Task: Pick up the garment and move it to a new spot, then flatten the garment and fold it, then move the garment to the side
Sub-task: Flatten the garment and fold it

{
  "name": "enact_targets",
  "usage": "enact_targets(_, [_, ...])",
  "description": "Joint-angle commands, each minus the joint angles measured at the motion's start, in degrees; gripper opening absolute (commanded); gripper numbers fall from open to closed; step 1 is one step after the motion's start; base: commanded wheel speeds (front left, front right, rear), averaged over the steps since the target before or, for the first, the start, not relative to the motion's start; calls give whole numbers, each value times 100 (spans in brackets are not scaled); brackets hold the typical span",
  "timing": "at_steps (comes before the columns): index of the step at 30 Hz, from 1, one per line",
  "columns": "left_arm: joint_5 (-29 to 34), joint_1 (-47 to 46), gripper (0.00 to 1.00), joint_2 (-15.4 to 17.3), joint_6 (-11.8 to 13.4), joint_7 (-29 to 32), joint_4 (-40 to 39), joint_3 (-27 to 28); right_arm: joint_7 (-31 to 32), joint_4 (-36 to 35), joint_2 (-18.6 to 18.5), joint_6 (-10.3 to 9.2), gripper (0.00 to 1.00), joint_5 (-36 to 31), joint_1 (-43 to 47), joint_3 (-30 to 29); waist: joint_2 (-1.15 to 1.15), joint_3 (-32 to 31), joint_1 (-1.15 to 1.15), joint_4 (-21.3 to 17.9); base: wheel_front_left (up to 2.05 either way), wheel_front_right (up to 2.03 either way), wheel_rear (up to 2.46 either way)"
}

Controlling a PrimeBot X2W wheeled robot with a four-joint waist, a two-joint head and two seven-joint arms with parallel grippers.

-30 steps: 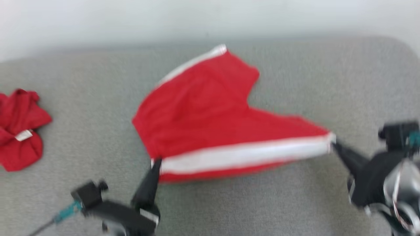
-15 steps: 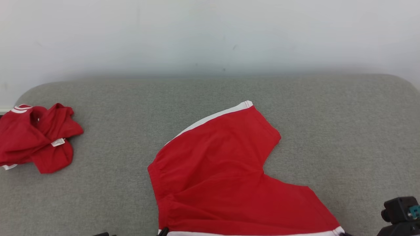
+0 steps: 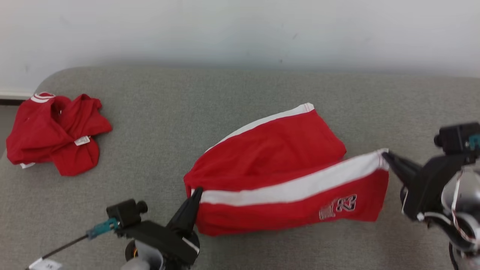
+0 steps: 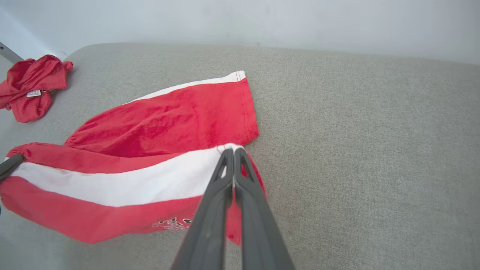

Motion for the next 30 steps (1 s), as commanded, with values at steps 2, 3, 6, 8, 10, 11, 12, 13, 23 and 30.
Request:
enact_targets(2, [189, -387, 0, -166, 102, -150, 216, 84, -296, 510, -129, -13, 0, -75, -603, 127, 0, 345, -1, 225, 0, 0, 0])
enact_targets(3, [277, -513, 0, -238, 120, -195, 289, 98, -441, 700, -169, -13, 0, -130, -842, 212, 0, 425, -1, 257, 0, 0, 0])
enact_targets(6, [433, -834, 0, -470, 155, -315, 520, 206, -966, 1371, -148, -13, 0, -238, -1536, 426, 0, 690, -1, 317, 0, 0, 0])
enact_targets(8, [558, -1064, 0, -644, 183, -376, 667, 307, -1303, 1849, -145, -13, 0, -364, -1916, 552, 0, 855, -1, 386, 0, 0, 0])
enact_targets(10, [706, -1257, 0, -828, 238, -418, 841, 421, -1602, 2311, -116, -13, 0, -451, -2278, 636, 0, 1006, -1, 469, 0, 0, 0])
enact_targets(11, [764, -1339, 0, -912, 257, -432, 933, 500, -1772, 2514, -97, -13, 0, -505, -2461, 678, 0, 1073, -1, 503, 0, 0, 0])
enact_targets(12, [844, -1419, 0, -974, 304, -433, 1011, 568, -1933, 2717, -42, -13, 0, -511, -2612, 683, 0, 1147, -1, 533, 0, 0, 0])
enact_targets(13, [981, -1500, 0, -1031, 334, -444, 1083, 639, -2081, 2935, 6, -13, 0, -546, -2745, 698, 0, 1207, -1, 558, 0, 0, 0])
enact_targets(23, [1758, -1710, 10, -1561, 303, -446, 1384, 1382, -2969, 4451, 127, -13, 0, -982, -3762, 836, 0, 1629, -1, 742, 0, 0, 0])
enact_targets(30, [1905, -1618, 100, -1604, 230, -447, 1399, 1640, -3334, 5037, 257, -13, 100, -800, -4068, 1032, 0, 1500, -1, 710, 0, 0, 0])
